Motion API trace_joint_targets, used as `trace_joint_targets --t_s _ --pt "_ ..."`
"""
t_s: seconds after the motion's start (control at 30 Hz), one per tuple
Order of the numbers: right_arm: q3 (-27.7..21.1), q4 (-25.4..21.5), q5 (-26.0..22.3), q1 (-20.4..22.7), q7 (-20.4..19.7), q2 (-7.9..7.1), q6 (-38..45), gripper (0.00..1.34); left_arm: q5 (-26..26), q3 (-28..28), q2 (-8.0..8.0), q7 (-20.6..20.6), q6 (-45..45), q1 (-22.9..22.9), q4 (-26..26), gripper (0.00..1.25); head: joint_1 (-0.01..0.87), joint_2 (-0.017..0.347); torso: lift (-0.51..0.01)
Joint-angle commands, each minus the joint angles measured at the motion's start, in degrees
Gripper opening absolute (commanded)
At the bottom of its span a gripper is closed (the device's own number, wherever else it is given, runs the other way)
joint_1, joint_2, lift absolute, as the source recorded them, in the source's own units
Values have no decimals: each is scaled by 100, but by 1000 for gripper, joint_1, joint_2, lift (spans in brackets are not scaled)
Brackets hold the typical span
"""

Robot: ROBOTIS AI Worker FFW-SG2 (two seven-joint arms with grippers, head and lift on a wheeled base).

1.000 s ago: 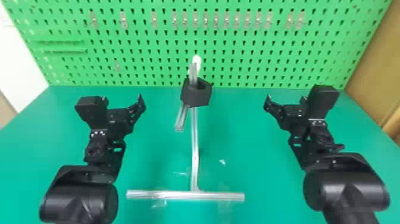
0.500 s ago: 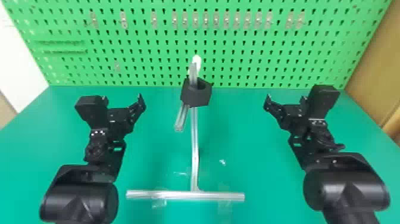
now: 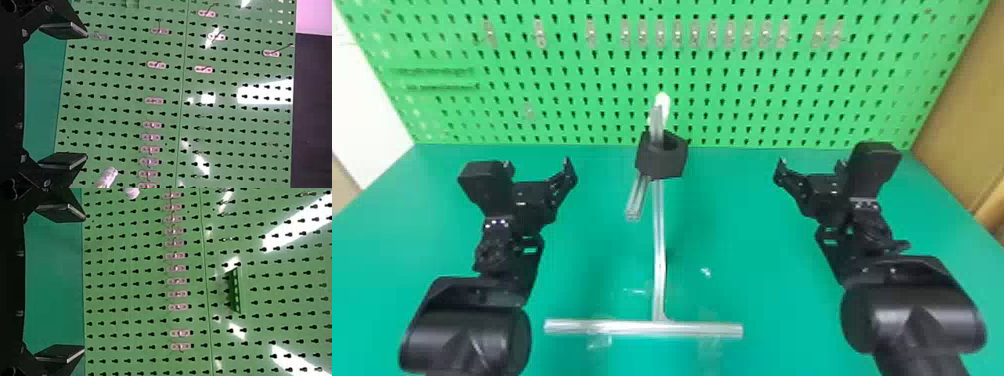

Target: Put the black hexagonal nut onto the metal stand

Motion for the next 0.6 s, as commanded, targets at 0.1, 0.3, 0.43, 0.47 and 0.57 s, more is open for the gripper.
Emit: trace_joint_targets --t_s 0.1,0.3,0.43,0.47,0.57 --pt "-8 -8 -1 -6 0 0 0 1209 -9 -9 0 9 -1 -6 0 1063 693 81 -1" --pt "1 -26 25 -6 0 0 9 1210 -9 -9 0 0 8 -6 0 1063 693 81 -1" --pt "-8 -26 25 3 0 0 9 1210 -9 -9 0 0 8 2 0 1062 693 81 -1" --pt "1 -26 25 3 0 0 9 1209 -9 0 0 0 8 2 0 1062 693 81 -1" --pt "-8 -35 25 3 0 0 9 1210 -9 -9 0 0 8 2 0 1062 693 81 -1"
